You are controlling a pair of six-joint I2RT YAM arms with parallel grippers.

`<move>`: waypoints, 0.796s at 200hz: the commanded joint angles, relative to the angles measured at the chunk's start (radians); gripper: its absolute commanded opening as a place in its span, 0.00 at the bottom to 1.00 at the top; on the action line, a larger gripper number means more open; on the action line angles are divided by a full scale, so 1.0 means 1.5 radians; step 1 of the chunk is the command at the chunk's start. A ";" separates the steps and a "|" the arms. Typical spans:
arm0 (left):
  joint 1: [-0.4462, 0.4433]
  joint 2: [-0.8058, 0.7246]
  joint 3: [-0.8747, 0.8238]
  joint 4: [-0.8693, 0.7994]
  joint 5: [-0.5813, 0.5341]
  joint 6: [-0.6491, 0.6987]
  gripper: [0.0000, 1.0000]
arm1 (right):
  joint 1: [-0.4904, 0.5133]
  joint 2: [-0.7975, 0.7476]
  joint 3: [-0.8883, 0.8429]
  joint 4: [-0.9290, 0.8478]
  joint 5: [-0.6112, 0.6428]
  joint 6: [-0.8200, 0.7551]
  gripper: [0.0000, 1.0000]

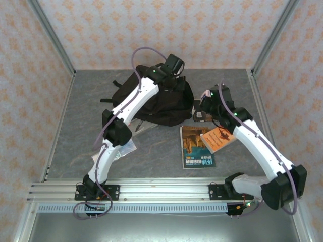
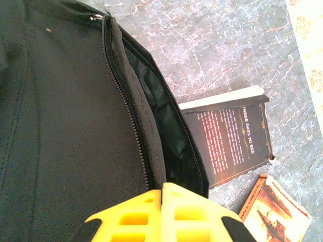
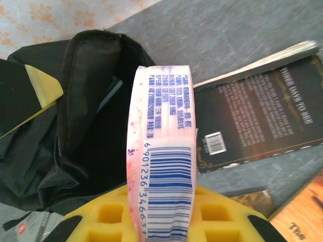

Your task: Pack the student bag

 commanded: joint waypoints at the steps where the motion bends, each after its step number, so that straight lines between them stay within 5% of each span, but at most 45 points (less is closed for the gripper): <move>1: 0.012 -0.038 -0.010 -0.030 0.011 0.013 0.00 | -0.006 0.055 0.054 0.005 -0.040 0.027 0.12; 101: 0.068 -0.140 -0.031 -0.055 0.043 0.010 0.00 | -0.062 0.312 0.165 0.103 -0.364 0.117 0.11; 159: 0.090 -0.184 -0.031 -0.061 0.041 0.011 0.00 | -0.037 0.449 0.250 0.128 -0.461 0.180 0.13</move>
